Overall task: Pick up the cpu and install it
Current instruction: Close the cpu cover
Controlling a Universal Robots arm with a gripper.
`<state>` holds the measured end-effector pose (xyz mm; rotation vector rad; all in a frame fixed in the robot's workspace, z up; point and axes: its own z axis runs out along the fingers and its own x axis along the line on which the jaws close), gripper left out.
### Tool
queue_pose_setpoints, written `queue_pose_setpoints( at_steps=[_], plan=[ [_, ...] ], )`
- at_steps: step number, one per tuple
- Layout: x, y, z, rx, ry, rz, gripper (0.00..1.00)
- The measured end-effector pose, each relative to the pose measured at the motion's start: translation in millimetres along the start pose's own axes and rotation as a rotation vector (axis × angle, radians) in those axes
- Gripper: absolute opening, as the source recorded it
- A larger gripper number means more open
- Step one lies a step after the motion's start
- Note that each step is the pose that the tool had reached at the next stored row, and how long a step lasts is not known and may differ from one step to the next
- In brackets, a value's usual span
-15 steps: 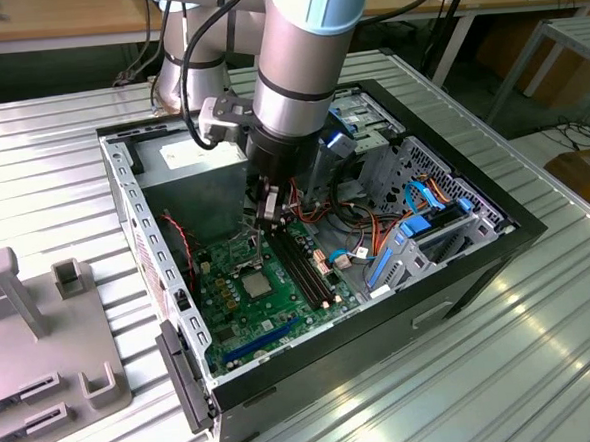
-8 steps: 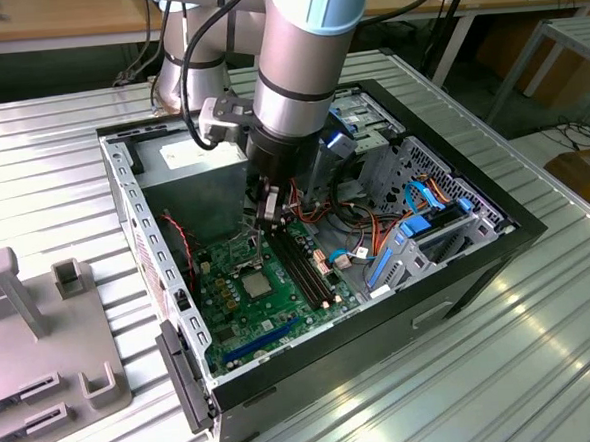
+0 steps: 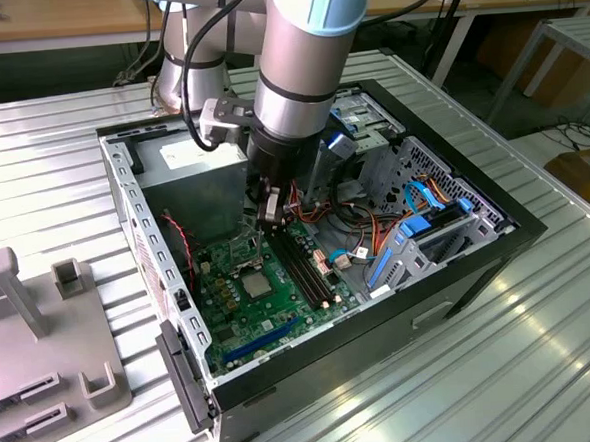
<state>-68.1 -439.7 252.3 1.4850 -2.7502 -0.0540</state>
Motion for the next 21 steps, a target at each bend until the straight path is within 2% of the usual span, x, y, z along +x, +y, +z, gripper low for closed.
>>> queue_pose_setpoints(
  at_steps=[21],
  plan=[
    [4.4,-2.9,-0.1,0.0,0.0,0.0,0.11]
  ],
)
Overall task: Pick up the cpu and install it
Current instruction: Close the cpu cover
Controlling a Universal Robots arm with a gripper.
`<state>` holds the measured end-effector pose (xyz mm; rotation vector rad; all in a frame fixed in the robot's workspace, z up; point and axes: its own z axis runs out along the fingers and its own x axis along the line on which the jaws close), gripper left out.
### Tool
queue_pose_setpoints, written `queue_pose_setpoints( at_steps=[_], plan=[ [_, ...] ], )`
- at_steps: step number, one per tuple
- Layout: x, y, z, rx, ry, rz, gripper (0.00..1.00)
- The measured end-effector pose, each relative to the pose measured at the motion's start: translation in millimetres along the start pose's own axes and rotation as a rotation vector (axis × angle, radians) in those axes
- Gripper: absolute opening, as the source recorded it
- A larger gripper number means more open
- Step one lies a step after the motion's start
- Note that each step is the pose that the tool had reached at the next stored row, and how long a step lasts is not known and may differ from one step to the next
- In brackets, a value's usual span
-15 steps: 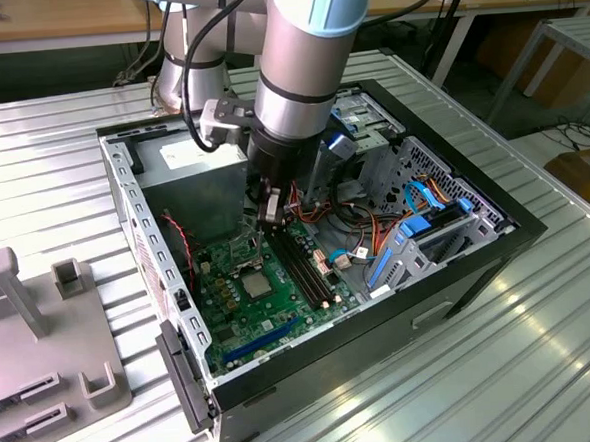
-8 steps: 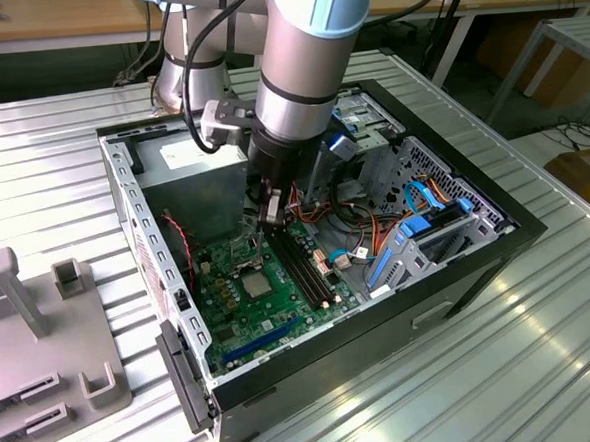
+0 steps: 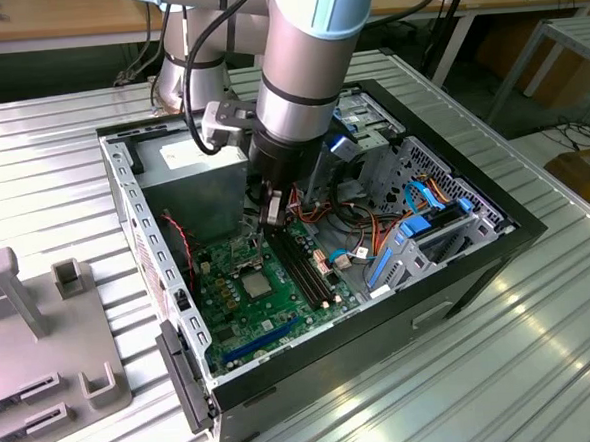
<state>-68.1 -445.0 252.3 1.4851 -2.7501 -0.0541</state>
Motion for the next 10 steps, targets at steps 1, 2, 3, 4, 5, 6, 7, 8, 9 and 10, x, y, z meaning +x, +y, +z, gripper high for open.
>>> queue_pose_setpoints(
  at_steps=[1,2,3,4,5,6,7,8,9,10],
  plan=[
    [0.2,-0.1,0.0,0.0,0.0001,0.0,0.11],
    [0.3,-0.2,0.0,0.0001,0.0,0.0,0.11],
    [0.6,-0.4,-0.1,0.0,0.0001,0.0,0.11],
    [0.7,-0.5,0.0,0.0,0.0001,0.0,0.11],
    [0.7,-0.5,0.0,0.0,0.0001,0.0,0.11],
    [0.8,-0.5,-0.1,0.0,0.0001,0.0,0.11],
    [0.9,-0.6,0.0,0.0001,0.0001,0.0,0.11],
    [0.9,-0.6,0.0,0.0,0.0001,0.0,0.11],
    [1.1,-0.7,-0.1,0.0,0.0001,0.0,0.11],
    [1.2,-0.8,-0.1,0.0,0.0,0.0,0.11]
  ],
)
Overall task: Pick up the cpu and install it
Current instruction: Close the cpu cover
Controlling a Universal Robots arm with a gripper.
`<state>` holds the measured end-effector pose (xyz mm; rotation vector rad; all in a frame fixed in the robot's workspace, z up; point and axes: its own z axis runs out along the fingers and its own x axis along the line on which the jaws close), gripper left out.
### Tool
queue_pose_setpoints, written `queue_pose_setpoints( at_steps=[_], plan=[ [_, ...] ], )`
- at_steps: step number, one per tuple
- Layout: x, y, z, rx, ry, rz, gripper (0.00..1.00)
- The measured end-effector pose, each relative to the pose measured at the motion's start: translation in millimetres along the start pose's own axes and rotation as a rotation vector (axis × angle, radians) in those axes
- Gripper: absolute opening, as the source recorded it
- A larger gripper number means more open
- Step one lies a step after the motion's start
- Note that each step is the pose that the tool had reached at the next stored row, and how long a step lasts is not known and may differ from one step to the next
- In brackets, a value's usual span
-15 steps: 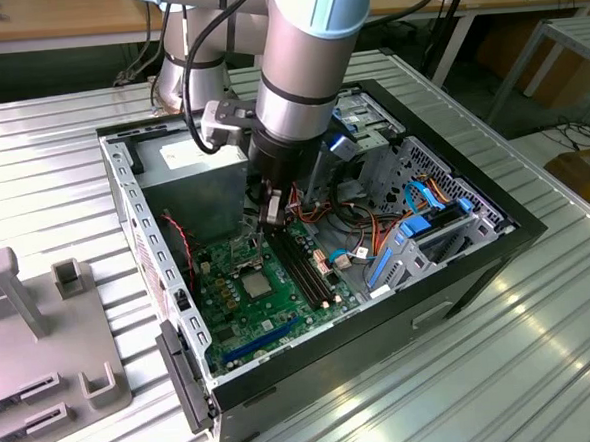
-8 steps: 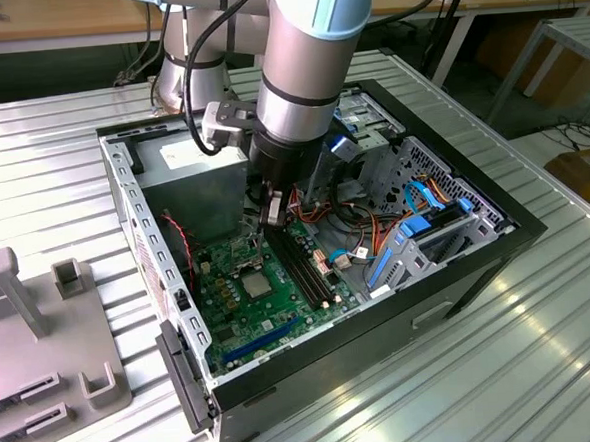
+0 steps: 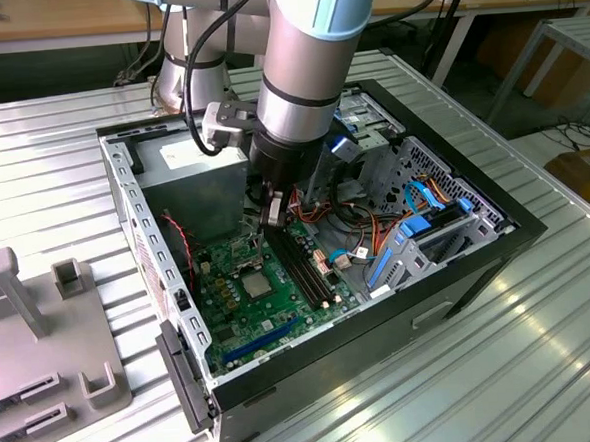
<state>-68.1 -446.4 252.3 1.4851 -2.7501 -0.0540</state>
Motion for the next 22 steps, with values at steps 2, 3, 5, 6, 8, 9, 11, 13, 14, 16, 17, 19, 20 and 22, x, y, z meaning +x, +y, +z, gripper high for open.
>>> queue_pose_setpoints(
  at_steps=[2,3,5,6,8,9,11,13,14,16,17,19,20,22],
  plan=[
    [0.4,-0.3,0.0,0.0,0.0001,0.0,0.11],
    [0.7,-0.4,0.0,0.0,0.0001,0.0,0.11],
    [1.5,-1.0,-0.1,0.0,0.0001,0.0,0.11],
    [2.0,-1.3,-0.1,-0.0001,0.0,0.0,0.11],
    [3.1,-2.1,-0.1,0.0,0.0001,0.0,0.11],
    [3.7,-2.4,-0.1,0.0,0.0,0.0,0.11],
    [4.5,-3.0,-0.1,0.0,0.0,0.0,0.11],
    [5.5,-3.6,-0.2,0.0,0.0,0.0,0.11],
    [6.0,-3.9,-0.2,0.0,0.0,0.0,0.11],
    [6.8,-4.5,-0.2,0.0,0.0001,0.0,0.11],
    [7.2,-4.7,-0.2,0.0,0.0,0.0,0.11],
    [8.1,-5.3,-0.3,0.0,0.0001,0.0,0.11],
    [8.5,-5.6,-0.3,0.0,0.0001,0.0,0.11],
    [9.5,-6.2,-0.3,0.0,0.0,0.0,0.11]
  ],
)
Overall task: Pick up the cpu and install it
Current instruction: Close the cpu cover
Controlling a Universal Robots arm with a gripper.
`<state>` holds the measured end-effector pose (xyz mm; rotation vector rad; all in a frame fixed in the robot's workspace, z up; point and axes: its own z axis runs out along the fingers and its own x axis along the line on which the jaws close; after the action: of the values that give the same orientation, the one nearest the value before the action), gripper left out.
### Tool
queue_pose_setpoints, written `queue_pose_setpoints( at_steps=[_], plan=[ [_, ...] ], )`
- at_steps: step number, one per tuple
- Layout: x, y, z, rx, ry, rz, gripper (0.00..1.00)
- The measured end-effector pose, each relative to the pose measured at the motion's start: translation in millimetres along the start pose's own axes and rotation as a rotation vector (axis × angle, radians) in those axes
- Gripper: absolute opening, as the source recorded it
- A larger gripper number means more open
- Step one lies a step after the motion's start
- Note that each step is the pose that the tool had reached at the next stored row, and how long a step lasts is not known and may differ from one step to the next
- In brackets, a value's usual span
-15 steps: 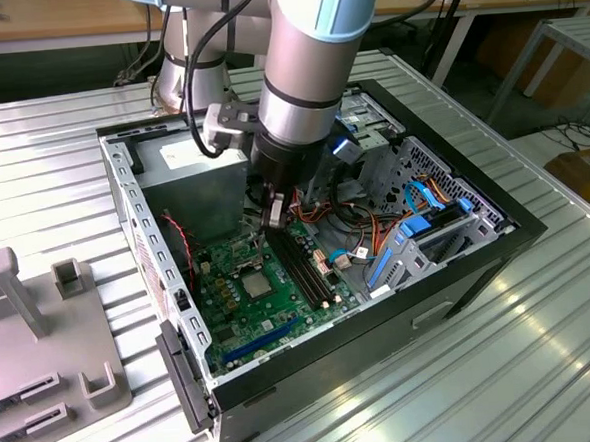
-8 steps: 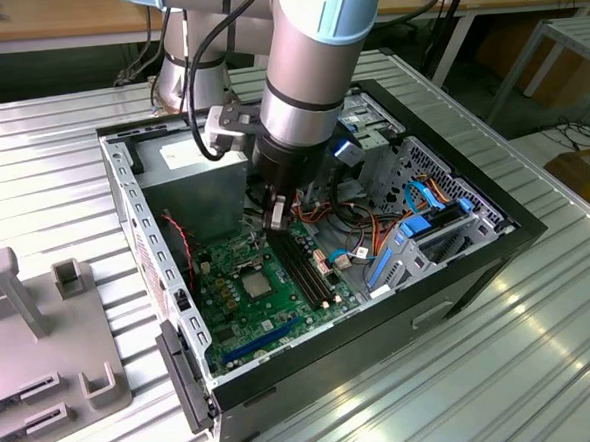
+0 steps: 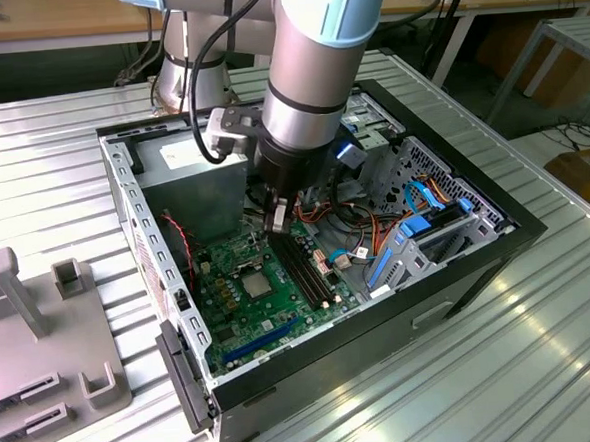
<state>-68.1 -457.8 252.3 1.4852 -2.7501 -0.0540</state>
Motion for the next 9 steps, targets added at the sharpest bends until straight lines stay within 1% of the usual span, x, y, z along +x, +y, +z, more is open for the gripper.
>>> queue_pose_setpoints(
  at_steps=[9],
  plan=[
    [1.2,-0.7,0.0,0.0,0.0,0.0,0.11]
  ],
)
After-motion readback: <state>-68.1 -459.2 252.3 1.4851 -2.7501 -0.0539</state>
